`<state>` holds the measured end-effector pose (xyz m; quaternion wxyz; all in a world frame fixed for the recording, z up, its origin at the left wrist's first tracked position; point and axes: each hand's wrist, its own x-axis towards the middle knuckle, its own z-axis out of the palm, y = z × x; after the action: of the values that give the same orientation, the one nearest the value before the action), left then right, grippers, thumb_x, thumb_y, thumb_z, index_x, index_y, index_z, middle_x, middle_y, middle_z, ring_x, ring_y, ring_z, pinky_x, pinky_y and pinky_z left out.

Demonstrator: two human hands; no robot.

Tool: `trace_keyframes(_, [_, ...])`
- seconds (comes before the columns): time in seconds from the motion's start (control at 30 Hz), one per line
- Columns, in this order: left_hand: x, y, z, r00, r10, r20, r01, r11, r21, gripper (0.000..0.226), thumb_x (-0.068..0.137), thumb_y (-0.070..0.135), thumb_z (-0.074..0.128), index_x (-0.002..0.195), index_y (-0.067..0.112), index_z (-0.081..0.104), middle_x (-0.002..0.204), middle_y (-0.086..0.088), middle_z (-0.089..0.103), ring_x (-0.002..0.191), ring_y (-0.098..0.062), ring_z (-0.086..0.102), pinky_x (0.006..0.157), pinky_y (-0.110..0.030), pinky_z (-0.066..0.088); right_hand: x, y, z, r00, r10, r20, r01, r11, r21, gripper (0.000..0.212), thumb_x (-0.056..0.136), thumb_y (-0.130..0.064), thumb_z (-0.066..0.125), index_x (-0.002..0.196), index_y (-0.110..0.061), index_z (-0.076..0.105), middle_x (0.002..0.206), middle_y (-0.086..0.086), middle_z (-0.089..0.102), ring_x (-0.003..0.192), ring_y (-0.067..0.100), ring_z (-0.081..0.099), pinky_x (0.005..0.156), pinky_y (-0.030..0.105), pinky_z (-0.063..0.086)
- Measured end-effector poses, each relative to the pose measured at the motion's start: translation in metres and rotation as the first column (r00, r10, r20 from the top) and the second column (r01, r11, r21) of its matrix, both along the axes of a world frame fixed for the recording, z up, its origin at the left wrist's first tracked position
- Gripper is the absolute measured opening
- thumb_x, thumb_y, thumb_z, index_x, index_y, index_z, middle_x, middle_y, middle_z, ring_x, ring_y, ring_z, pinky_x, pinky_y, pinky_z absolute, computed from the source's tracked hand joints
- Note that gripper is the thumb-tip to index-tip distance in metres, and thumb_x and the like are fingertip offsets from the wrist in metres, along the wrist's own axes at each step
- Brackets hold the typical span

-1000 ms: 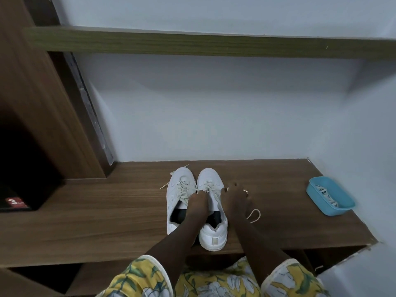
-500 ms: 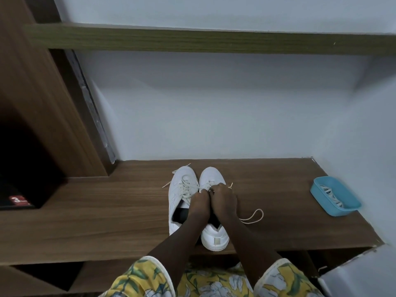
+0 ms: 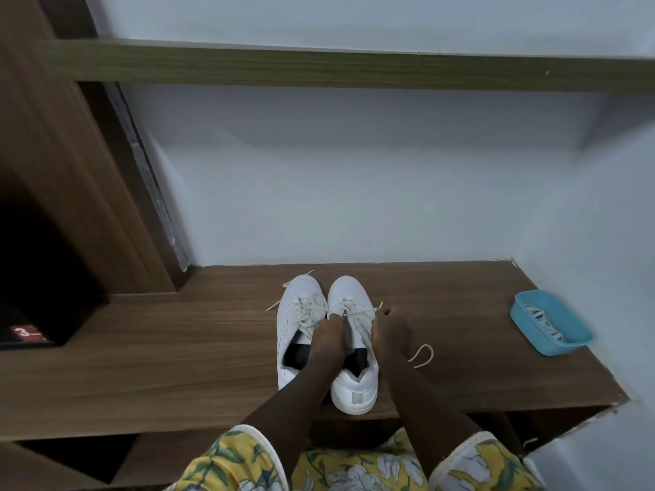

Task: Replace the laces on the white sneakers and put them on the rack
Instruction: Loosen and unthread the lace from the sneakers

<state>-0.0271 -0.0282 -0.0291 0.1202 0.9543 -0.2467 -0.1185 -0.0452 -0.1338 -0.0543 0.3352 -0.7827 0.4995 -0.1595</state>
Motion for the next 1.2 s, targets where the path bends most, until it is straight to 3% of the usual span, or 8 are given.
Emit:
trace_keyframes(0.2, [0.000,0.001,0.002,0.999,0.015,-0.035,-0.016,1.000,-0.020,0.030,0.092,-0.001,0.045,0.122,0.000,0.045,0.124,-0.017,0.054,0.116,-0.028,0.053,0.092,-0.030,0.043,-0.008,0.002,0.014,0.997,0.052,-0.057,-0.047,0.995,0.084,0.028,0.095,-0.015,0.044,0.113,-0.001,0.060,0.116,0.017,0.062,0.109,0.034,0.058,0.091,0.037,0.046])
trace_keyframes(0.3, [0.000,0.001,0.002,1.000,0.002,-0.024,-0.003,1.000,-0.022,0.031,0.093,0.000,0.045,0.124,0.000,0.044,0.126,-0.017,0.052,0.118,-0.028,0.051,0.093,-0.031,0.042,-0.006,0.010,0.014,0.980,0.180,-0.082,-0.189,0.975,-0.113,0.028,0.093,-0.023,0.047,0.115,-0.010,0.059,0.119,0.009,0.059,0.111,0.028,0.055,0.095,0.038,0.042])
trace_keyframes(0.43, [0.000,0.000,0.003,1.000,-0.022,0.003,0.022,0.999,-0.026,0.027,0.096,0.005,0.042,0.123,0.001,0.047,0.126,-0.016,0.052,0.117,-0.026,0.052,0.093,-0.030,0.043,0.001,0.020,0.010,0.860,0.444,-0.250,-0.506,0.806,-0.308,0.033,0.095,-0.027,0.046,0.125,-0.024,0.058,0.130,0.001,0.051,0.118,0.024,0.050,0.101,0.039,0.036])
trace_keyframes(0.5, [0.000,0.001,0.003,1.000,-0.027,0.011,0.027,0.999,-0.025,0.028,0.097,0.006,0.042,0.124,0.003,0.047,0.126,-0.014,0.053,0.116,-0.024,0.053,0.094,-0.029,0.043,0.002,0.025,0.009,0.812,0.483,-0.329,-0.582,0.720,-0.379,0.031,0.096,-0.021,0.042,0.119,-0.023,0.062,0.127,0.001,0.052,0.119,0.024,0.048,0.105,0.041,0.032])
trace_keyframes(0.63, [0.000,0.001,0.004,1.000,-0.027,0.001,0.027,0.999,-0.025,0.028,0.097,0.006,0.041,0.124,0.004,0.047,0.126,-0.012,0.053,0.114,-0.023,0.054,0.092,-0.029,0.044,0.003,0.029,0.008,0.790,0.475,-0.389,-0.606,0.703,-0.373,0.027,0.096,-0.018,0.042,0.111,-0.017,0.064,0.119,0.003,0.055,0.120,0.026,0.047,0.107,0.046,0.030])
trace_keyframes(0.77, [0.001,0.001,0.003,0.999,-0.032,-0.001,0.032,0.999,-0.008,0.028,0.096,0.008,0.044,0.123,0.003,0.047,0.126,-0.014,0.052,0.116,-0.025,0.052,0.095,-0.030,0.043,0.003,0.033,0.005,0.849,0.422,-0.318,-0.527,0.719,-0.452,0.006,0.071,-0.012,0.073,0.077,-0.011,0.070,0.087,0.007,0.065,0.086,0.031,0.065,0.079,0.048,0.049])
trace_keyframes(1.03, [0.001,0.000,0.000,0.999,-0.032,0.026,0.031,0.999,0.033,0.032,0.095,0.000,0.043,0.127,0.001,0.042,0.130,-0.016,0.048,0.121,-0.027,0.049,0.097,-0.031,0.041,-0.003,0.018,0.009,0.973,0.206,-0.100,-0.228,0.916,-0.331,0.023,0.094,-0.018,0.045,0.107,-0.013,0.063,0.119,0.006,0.055,0.103,0.029,0.058,0.090,0.038,0.036])
trace_keyframes(1.2, [0.001,0.001,-0.002,0.999,-0.026,0.024,0.025,0.998,0.062,0.034,0.094,0.002,0.046,0.127,0.002,0.040,0.130,-0.015,0.047,0.121,-0.026,0.049,0.098,-0.032,0.041,-0.011,-0.001,0.007,0.997,0.034,-0.064,-0.049,0.964,-0.260,0.025,0.095,-0.017,0.044,0.110,-0.008,0.061,0.119,0.012,0.054,0.102,0.032,0.058,0.089,0.039,0.039])
